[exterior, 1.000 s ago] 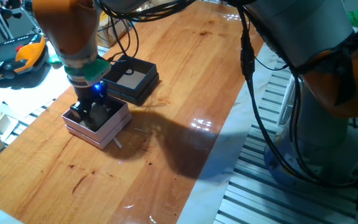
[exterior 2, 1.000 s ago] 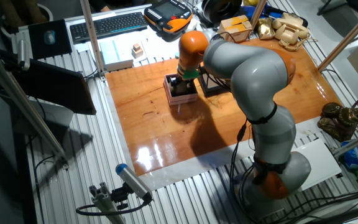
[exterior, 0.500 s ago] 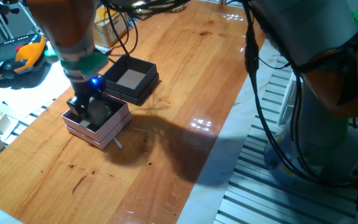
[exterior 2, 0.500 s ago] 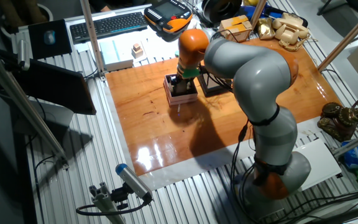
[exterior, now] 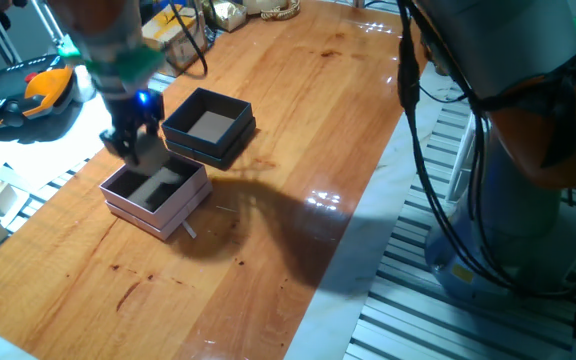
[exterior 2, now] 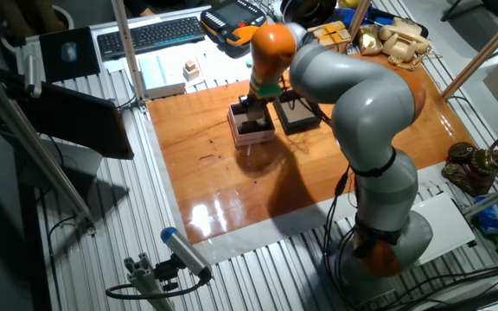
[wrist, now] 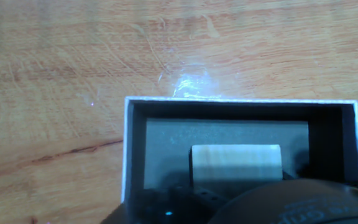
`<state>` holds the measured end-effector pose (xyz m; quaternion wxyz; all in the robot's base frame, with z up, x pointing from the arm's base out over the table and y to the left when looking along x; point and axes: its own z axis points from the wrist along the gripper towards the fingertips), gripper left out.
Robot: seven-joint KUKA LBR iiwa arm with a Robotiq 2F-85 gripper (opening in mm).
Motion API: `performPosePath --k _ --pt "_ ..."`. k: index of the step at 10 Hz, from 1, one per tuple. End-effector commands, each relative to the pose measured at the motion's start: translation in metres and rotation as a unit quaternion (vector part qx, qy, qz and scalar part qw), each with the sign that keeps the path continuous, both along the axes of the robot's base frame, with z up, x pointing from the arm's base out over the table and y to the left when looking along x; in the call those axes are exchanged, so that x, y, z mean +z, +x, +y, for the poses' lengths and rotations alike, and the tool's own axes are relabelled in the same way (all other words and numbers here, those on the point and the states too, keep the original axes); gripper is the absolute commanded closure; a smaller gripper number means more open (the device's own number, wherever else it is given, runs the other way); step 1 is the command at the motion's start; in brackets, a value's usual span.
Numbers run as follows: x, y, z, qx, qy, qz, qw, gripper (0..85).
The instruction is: Move an object from one box to another
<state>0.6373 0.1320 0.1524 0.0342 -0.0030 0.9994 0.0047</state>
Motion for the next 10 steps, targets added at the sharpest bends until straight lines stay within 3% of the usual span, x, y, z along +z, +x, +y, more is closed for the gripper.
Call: performPosePath --k 1,3,4,7,10 --pt "0.014 0.0030 -0.007 0.011 0.002 0.008 0.9999 85.0" --pt "0.028 0.0084 -0.020 0.025 0.004 0.021 0.9995 85.0" --pt "0.031 0.0086 -0.024 0.024 -0.004 0.021 0.9995 85.0" --pt "0.030 0.0070 -0.034 0.018 -0.012 0.027 0.9994 85.0" --pt "0.029 0.0065 -0.038 0.021 -0.011 0.026 0.9994 85.0"
